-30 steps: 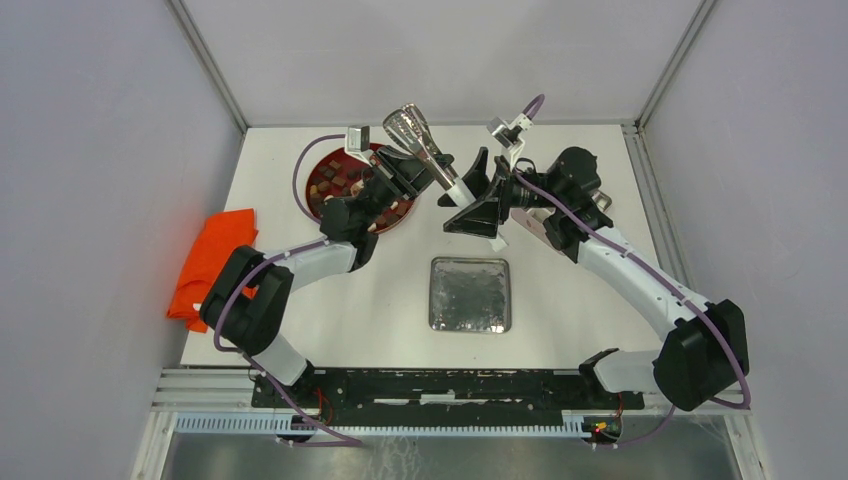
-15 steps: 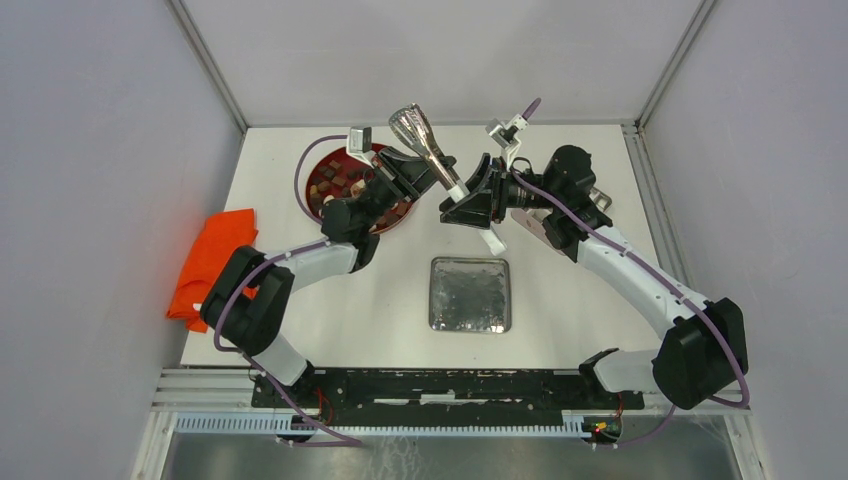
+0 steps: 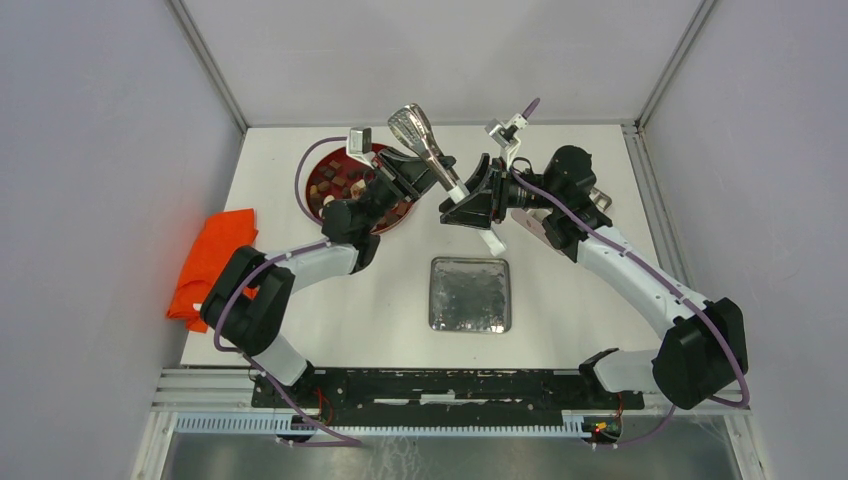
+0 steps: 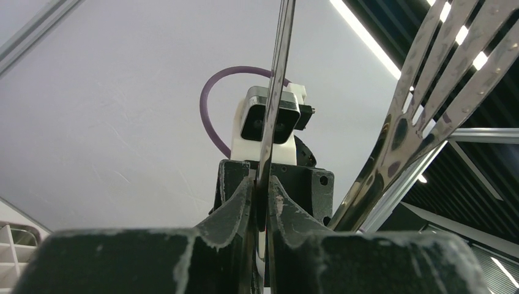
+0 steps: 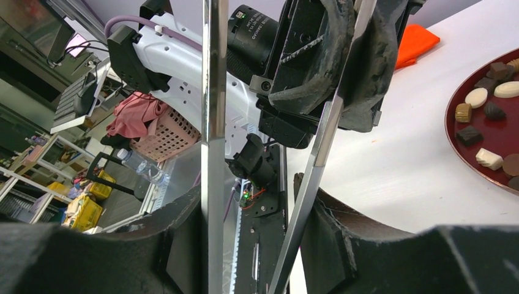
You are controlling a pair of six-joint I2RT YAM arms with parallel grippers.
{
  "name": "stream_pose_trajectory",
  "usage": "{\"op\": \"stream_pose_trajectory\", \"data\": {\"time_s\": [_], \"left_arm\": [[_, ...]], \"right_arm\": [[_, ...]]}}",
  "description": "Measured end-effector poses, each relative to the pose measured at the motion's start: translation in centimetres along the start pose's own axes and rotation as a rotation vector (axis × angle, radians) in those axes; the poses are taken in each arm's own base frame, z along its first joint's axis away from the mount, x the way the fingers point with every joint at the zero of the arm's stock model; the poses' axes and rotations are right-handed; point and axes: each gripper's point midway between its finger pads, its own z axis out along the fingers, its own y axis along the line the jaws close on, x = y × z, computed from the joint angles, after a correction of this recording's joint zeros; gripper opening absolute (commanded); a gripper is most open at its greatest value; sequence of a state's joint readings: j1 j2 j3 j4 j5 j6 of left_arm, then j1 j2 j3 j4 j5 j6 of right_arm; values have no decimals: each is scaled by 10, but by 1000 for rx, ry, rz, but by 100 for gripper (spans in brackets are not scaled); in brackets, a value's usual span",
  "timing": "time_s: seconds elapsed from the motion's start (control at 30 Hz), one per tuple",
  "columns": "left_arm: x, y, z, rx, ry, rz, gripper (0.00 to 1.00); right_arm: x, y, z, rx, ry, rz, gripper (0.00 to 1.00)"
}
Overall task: Pack the chocolate
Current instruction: Pick up the clamp from the center of the board.
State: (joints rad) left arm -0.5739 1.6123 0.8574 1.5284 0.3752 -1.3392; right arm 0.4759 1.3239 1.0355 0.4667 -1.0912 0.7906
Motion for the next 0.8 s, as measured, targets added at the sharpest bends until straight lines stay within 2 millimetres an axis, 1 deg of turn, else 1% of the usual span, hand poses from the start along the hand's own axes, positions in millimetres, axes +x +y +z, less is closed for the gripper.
{"op": "stream_pose_trajectory", "data": {"time_s": [0.1, 0.23, 0.47, 0.53, 0.8], "left_arm": [[0, 1, -1, -4, -5, -2, 27], [0, 1, -3, -9, -9, -3, 31], [-4, -8, -6, -5, -27, 1, 40], [-7, -10, -10, -11, -39, 4, 43], [-14, -12, -28, -45, -73, 13, 44]], "right_arm": [[0, 1, 0, -3, 0, 4, 51], [1, 2, 0, -8, 6, 11, 49], [0, 6, -2, -30, 7, 5, 48], [-2, 7, -4, -36, 4, -1, 48], [-5, 11, -6, -54, -3, -28, 48]]}}
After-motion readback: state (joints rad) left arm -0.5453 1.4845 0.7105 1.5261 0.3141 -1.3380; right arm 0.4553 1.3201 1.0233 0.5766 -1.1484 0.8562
